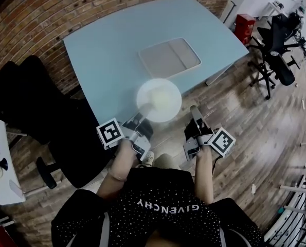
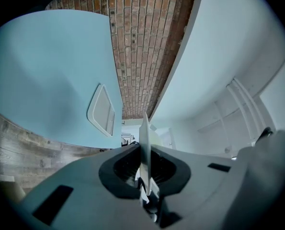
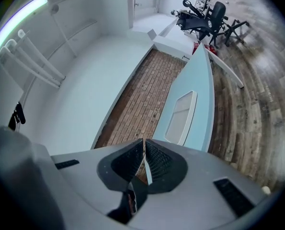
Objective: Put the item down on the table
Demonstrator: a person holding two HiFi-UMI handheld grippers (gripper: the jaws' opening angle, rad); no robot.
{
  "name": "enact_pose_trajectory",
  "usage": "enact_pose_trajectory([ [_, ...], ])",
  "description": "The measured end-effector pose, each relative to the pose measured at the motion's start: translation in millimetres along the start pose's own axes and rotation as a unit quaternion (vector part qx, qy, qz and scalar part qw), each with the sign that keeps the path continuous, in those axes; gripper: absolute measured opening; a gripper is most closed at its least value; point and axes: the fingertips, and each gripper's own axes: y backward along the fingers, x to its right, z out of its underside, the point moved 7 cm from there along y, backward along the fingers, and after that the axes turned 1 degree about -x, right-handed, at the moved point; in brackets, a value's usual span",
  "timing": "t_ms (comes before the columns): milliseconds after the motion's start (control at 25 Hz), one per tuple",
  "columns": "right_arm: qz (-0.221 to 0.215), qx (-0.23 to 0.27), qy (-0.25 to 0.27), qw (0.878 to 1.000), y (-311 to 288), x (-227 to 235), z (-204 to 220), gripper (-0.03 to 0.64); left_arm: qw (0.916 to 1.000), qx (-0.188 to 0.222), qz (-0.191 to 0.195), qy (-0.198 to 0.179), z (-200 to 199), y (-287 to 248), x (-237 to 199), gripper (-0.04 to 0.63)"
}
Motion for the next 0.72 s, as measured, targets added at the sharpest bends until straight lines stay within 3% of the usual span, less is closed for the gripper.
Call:
enact_pose_trajectory([
  [360, 0.005, 0.004, -0.009, 1.000, -16, 9, -10, 0.015, 1.0000, -0.003, -0.004, 0.006, -11, -20, -6, 0.031],
  [720, 0.006, 0.003, -0.012, 1.000, -67, 27, -63, 0.015, 0.9997, 0.021, -0.014, 0.004, -48, -72, -23, 0.031],
])
